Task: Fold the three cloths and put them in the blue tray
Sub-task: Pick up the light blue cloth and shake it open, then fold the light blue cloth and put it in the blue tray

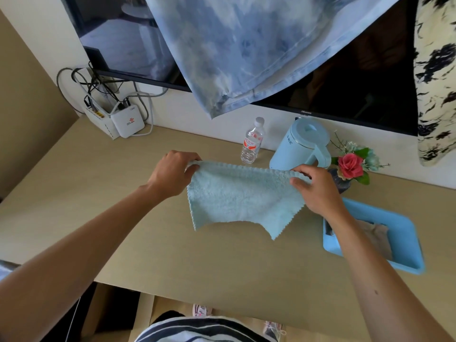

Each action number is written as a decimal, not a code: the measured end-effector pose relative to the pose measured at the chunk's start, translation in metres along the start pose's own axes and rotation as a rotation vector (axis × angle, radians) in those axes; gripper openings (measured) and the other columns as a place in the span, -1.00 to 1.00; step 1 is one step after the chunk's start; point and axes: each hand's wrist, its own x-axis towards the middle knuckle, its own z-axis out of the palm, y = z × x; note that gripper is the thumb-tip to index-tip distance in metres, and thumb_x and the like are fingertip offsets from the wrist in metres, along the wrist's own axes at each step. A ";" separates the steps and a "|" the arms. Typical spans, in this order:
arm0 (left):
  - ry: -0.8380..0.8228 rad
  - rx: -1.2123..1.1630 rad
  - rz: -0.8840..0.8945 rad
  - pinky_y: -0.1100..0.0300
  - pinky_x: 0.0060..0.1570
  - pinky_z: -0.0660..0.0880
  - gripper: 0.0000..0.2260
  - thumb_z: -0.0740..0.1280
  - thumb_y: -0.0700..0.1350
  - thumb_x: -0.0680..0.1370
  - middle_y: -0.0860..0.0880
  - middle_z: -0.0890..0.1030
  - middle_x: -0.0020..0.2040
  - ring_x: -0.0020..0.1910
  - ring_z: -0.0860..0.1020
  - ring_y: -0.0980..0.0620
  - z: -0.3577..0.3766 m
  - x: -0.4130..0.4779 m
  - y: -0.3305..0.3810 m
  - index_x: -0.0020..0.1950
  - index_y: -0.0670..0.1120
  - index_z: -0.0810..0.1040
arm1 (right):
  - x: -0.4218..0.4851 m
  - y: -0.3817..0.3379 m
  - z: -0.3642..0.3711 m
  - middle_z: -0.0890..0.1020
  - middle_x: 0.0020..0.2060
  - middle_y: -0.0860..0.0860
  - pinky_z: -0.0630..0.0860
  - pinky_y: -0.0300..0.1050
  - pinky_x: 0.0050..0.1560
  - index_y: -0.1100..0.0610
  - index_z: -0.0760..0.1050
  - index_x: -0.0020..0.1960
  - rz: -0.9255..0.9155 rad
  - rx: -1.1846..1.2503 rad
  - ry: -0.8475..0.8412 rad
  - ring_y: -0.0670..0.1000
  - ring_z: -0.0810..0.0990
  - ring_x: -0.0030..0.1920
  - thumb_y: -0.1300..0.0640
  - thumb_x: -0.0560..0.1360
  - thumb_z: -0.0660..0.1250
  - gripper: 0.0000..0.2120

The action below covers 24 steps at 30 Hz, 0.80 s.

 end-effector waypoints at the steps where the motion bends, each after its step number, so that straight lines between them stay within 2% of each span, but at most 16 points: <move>1: -0.014 0.007 -0.009 -0.01 -0.01 0.60 -0.86 0.36 -0.19 0.56 -0.03 0.73 -0.06 -0.10 0.68 -0.08 0.003 0.003 -0.001 0.08 -0.07 0.66 | 0.003 0.007 0.002 0.66 -0.07 0.01 0.40 -0.34 -0.07 0.22 0.63 0.08 0.025 -0.018 -0.007 -0.03 0.60 -0.04 0.20 0.56 0.39 -0.86; 4: -0.029 0.002 -0.029 0.00 -0.03 0.58 -0.87 0.37 -0.18 0.55 -0.06 0.72 -0.10 -0.12 0.66 -0.11 0.006 0.016 -0.001 0.07 -0.08 0.66 | 0.012 0.020 0.007 0.69 0.01 0.09 0.43 -0.17 0.03 0.24 0.63 0.10 0.078 -0.045 0.019 0.06 0.63 0.05 0.20 0.56 0.38 -0.83; 6: -0.020 -0.011 -0.022 0.01 -0.06 0.58 -0.89 0.37 -0.17 0.55 -0.04 0.71 -0.15 -0.18 0.65 -0.09 0.005 0.024 -0.001 0.04 -0.05 0.64 | 0.015 0.020 0.004 0.69 -0.04 0.07 0.46 -0.15 0.02 0.23 0.64 0.07 0.058 -0.036 0.078 0.03 0.62 -0.01 0.21 0.56 0.38 -0.86; 9: 0.038 -0.039 0.011 0.01 -0.12 0.58 -0.92 0.38 -0.15 0.53 -0.02 0.70 -0.19 -0.23 0.63 -0.07 -0.003 0.032 -0.001 -0.01 -0.05 0.63 | 0.016 0.016 -0.003 0.64 -0.19 -0.01 0.41 -0.32 -0.16 0.21 0.63 0.00 0.011 0.035 0.153 -0.05 0.57 -0.19 0.22 0.54 0.39 -0.92; 10: 0.058 -0.051 0.021 0.02 -0.12 0.57 -0.92 0.38 -0.15 0.52 -0.02 0.70 -0.19 -0.22 0.63 -0.07 -0.006 0.031 -0.001 -0.01 -0.06 0.64 | 0.014 0.016 -0.006 0.63 -0.22 -0.04 0.38 -0.38 -0.19 0.19 0.63 -0.01 0.003 0.066 0.160 -0.11 0.56 -0.22 0.21 0.54 0.40 -0.93; 12: 0.058 -0.069 0.041 0.07 -0.11 0.55 -0.93 0.39 -0.18 0.51 -0.01 0.69 -0.18 -0.22 0.61 -0.06 -0.012 0.024 -0.001 -0.03 -0.08 0.64 | 0.008 0.019 -0.008 0.62 -0.25 -0.09 0.37 -0.39 -0.21 0.17 0.63 -0.03 0.000 0.124 0.136 -0.18 0.56 -0.22 0.20 0.52 0.42 -0.94; 16: -0.073 -0.093 0.072 0.17 -0.17 0.45 -0.93 0.43 -0.21 0.49 0.03 0.68 -0.20 -0.26 0.58 0.03 -0.009 -0.004 -0.006 -0.07 -0.07 0.66 | -0.016 0.034 0.003 0.68 -0.22 -0.06 0.49 -0.20 -0.12 0.15 0.64 -0.06 0.092 0.243 -0.028 -0.06 0.60 -0.18 0.25 0.47 0.47 -0.94; 18: -0.144 -0.066 0.063 0.19 -0.19 0.41 -0.93 0.46 -0.19 0.48 0.04 0.68 -0.18 -0.26 0.58 0.03 0.003 -0.023 -0.014 -0.07 -0.05 0.67 | -0.033 0.041 0.014 0.69 -0.22 -0.12 0.50 -0.13 -0.05 0.07 0.64 -0.11 0.151 0.303 -0.125 -0.06 0.61 -0.15 0.28 0.45 0.49 -0.87; 22: -0.326 0.013 -0.002 0.07 -0.11 0.53 -0.91 0.44 -0.10 0.45 -0.02 0.70 -0.14 -0.17 0.65 -0.11 0.037 -0.064 -0.036 -0.06 0.00 0.67 | -0.068 0.056 0.045 0.73 -0.09 -0.12 0.52 -0.16 0.10 -0.11 0.64 -0.19 0.205 0.299 -0.358 -0.08 0.68 -0.01 0.30 0.41 0.52 -0.71; 24: -0.451 0.032 -0.060 0.06 -0.02 0.55 -0.89 0.42 -0.06 0.46 0.02 0.72 -0.08 -0.08 0.66 -0.09 0.053 -0.081 -0.047 -0.03 0.03 0.66 | -0.085 0.067 0.063 0.73 -0.05 -0.17 0.52 -0.12 0.15 -0.16 0.64 -0.20 0.267 0.262 -0.489 -0.10 0.68 0.04 0.23 0.41 0.53 -0.73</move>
